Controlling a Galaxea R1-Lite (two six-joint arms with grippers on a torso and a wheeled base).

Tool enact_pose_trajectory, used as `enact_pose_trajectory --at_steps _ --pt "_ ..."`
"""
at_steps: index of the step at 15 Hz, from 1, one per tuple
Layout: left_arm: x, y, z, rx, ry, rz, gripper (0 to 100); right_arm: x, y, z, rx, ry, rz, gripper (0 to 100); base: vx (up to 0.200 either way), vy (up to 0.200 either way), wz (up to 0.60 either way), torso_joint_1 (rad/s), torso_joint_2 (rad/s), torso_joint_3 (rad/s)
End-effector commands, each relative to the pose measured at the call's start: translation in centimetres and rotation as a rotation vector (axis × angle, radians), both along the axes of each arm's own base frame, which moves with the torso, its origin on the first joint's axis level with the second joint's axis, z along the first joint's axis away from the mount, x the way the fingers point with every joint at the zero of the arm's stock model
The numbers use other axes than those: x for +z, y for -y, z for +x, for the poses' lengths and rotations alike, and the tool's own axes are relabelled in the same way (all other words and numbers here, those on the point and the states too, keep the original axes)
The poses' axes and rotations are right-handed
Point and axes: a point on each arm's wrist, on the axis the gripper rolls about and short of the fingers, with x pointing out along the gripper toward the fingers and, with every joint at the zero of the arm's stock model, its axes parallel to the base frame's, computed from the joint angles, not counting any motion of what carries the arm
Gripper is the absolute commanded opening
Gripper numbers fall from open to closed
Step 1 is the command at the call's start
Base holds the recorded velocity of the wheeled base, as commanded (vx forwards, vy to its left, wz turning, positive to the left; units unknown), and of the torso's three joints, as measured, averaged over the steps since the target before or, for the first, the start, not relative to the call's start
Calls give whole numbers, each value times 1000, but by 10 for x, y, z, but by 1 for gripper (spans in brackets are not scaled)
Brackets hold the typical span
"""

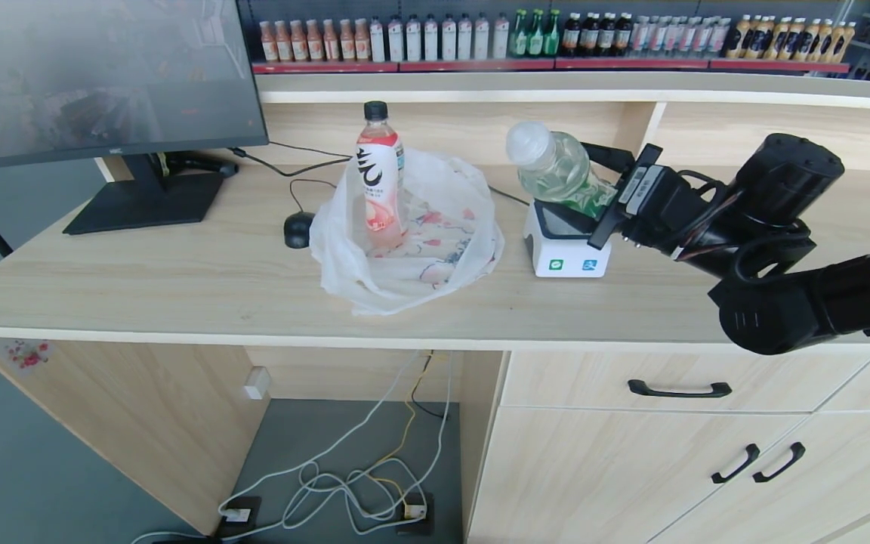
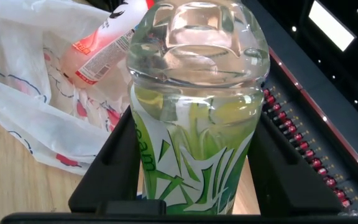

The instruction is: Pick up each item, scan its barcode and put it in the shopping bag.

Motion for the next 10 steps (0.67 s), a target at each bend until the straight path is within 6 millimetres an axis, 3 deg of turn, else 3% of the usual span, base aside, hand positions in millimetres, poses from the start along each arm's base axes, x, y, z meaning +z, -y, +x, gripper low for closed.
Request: enact_pose_trajectory --at_steps 1,5,10 --pt "0 0 0 0 1 0 100 14 3 -11 -12 26 21 0 0 0 0 0 0 0" --pt "0 0 0 0 1 0 100 25 4 -33 -36 -49 148 0 0 0 0 0 0 0" --pt "0 0 0 0 1 0 100 48 4 -61 -64 -173 501 0 0 0 0 0 0 0"
